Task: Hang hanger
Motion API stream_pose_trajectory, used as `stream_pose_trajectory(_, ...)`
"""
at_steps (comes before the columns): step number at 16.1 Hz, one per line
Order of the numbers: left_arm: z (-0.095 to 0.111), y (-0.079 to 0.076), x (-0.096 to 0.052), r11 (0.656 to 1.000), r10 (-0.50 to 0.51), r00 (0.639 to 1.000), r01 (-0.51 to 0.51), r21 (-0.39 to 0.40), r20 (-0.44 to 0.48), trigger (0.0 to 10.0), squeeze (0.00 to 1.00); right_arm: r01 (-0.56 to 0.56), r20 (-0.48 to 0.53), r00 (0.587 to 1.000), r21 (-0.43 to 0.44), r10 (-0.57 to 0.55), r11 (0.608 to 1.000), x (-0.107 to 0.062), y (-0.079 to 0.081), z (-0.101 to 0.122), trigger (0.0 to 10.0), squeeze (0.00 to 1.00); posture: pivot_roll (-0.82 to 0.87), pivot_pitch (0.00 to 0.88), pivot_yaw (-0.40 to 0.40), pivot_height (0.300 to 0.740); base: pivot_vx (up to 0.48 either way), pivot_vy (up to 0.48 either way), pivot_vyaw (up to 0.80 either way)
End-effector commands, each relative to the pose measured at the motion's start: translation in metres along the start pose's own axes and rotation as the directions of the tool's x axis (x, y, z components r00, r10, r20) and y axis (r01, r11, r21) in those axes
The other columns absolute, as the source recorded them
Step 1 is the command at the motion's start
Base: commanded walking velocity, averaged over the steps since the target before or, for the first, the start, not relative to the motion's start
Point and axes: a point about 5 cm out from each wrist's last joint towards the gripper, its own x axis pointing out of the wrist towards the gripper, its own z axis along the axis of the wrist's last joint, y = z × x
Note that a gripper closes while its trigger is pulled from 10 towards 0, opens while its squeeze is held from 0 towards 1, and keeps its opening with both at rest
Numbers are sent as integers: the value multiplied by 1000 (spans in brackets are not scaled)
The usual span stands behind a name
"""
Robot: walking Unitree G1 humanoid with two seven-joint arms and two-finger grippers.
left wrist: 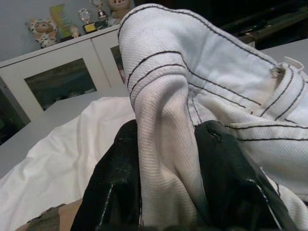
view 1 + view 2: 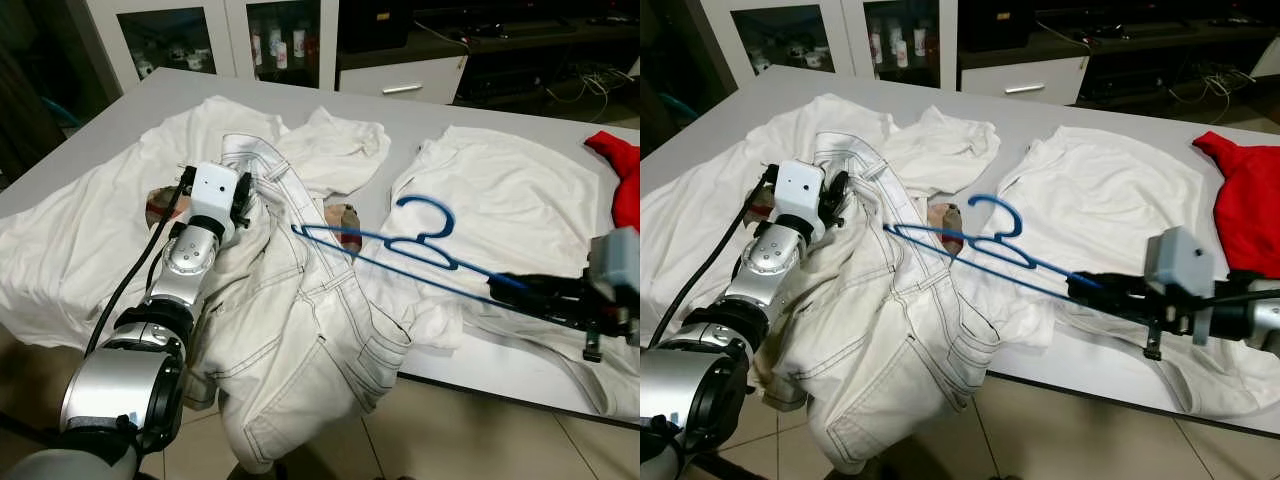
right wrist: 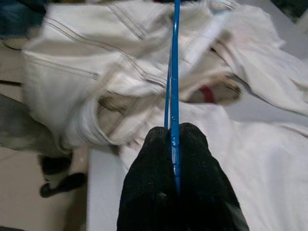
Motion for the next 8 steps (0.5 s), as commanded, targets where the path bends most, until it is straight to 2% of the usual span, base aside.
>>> stream_pose_trajectory(1, -8, -5, -4, 999, -34, 999, 34, 10, -30, 10000, 0, -95, 18, 995, -9, 95, 995, 8, 14, 7, 10000, 0, 4, 48, 25, 740, 0, 0, 0)
stream_pose_trajectory(2, -8, -6, -4, 999, -35, 999, 35, 10, -29, 10000, 0, -113, 18, 993, -8, 113, 994, 11, 17, 6, 10000, 0, 4, 52, 24, 740, 0, 0, 0)
stream_pose_trajectory(5, -6, -7, -3, 999, -40, 999, 41, 20, -20, 10000, 0, -214, 63, 975, 18, 212, 977, 38, 36, 4, 10000, 0, 9, 54, 23, 740, 0, 0, 0)
stream_pose_trajectory(8, -4, -6, -2, 999, -40, 999, 40, 29, -13, 10000, 0, -232, 42, 972, 29, 230, 972, 50, 42, -1, 10000, 0, 12, 53, 22, 740, 0, 0, 0)
